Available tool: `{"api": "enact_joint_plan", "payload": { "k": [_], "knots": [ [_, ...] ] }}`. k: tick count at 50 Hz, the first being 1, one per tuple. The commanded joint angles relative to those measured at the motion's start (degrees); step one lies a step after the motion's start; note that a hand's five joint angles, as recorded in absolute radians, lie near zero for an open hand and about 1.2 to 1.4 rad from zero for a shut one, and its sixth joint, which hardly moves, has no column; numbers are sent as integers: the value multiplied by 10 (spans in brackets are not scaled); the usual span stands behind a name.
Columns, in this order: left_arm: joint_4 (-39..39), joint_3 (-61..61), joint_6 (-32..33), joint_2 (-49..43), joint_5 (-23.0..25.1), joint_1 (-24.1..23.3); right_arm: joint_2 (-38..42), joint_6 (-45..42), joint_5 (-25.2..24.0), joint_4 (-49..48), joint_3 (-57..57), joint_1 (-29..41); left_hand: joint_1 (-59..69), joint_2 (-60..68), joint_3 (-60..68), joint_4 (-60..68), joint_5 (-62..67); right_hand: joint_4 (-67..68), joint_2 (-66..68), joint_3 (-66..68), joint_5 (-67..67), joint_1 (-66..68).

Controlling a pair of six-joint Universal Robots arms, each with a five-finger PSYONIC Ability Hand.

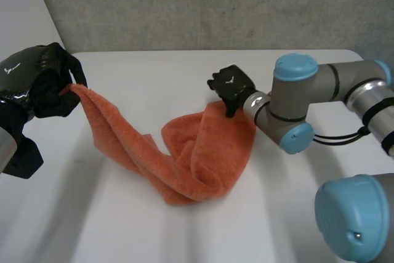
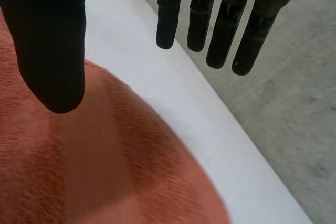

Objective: Fold the laundry

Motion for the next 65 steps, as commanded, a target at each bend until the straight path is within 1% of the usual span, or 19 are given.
{"api": "enact_joint_plan", "payload": {
  "k": [1,10,18,20,21,23,26,32,34,37,39,41,44,45,47,49,53,59,65],
  "knots": [
    [1,-2,0,-3,0,0,40,0,-15,4,-26,12,119,103,104,102,109,15,7,12,13,43],
    [2,-12,-1,-3,12,0,61,0,-15,4,-34,12,119,103,104,102,109,17,9,14,14,44],
    [2,-12,-1,-3,15,2,64,0,-14,11,-33,11,119,103,104,102,109,94,86,91,92,122],
    [2,-12,0,-3,15,3,64,0,-14,15,-33,9,119,103,104,102,109,235,226,232,232,262],
    [2,-12,0,-3,15,3,64,0,-14,15,-33,9,119,103,104,102,109,236,227,233,233,263],
    [2,-12,0,-2,15,4,59,0,-14,15,-33,7,119,103,104,102,109,518,510,515,516,546],
    [2,-12,0,-2,15,5,54,-1,-8,13,-31,7,119,103,104,102,109,521,513,518,518,548],
    [2,-11,1,0,15,6,-34,6,26,4,-3,10,119,103,104,102,109,521,513,518,518,548],
    [2,-10,1,1,15,6,-97,19,35,-11,43,10,119,103,104,102,109,521,513,518,518,548],
    [2,-8,0,2,15,6,-131,31,35,-24,69,10,119,103,104,102,109,521,513,518,518,548],
    [2,-4,0,3,15,6,-197,56,38,-48,127,6,119,103,104,102,109,521,513,518,518,548],
    [2,-4,0,3,15,7,-232,67,42,-57,159,4,119,103,104,102,109,521,513,518,518,548],
    [4,-3,0,2,14,7,-301,79,48,-62,222,-18,119,103,104,102,109,521,513,518,518,548],
    [4,-3,0,2,14,7,-301,79,48,-62,222,-18,119,103,104,102,109,521,513,518,518,548],
    [4,-3,0,0,14,13,-368,82,57,-60,285,-55,119,103,104,102,109,521,513,518,518,548],
    [4,-3,1,0,14,19,-398,81,60,-54,315,-71,119,103,104,102,109,521,513,518,518,548],
    [4,-5,1,0,15,36,-446,76,61,-29,368,-99,119,103,104,102,109,521,513,518,518,548],
    [3,-10,1,-3,16,65,-496,43,53,84,434,-168,119,103,104,102,109,521,513,518,518,548],
    [3,-28,3,-28,34,62,-519,-51,28,219,513,-189,119,103,104,102,109,521,513,518,518,548]
  ]
}}
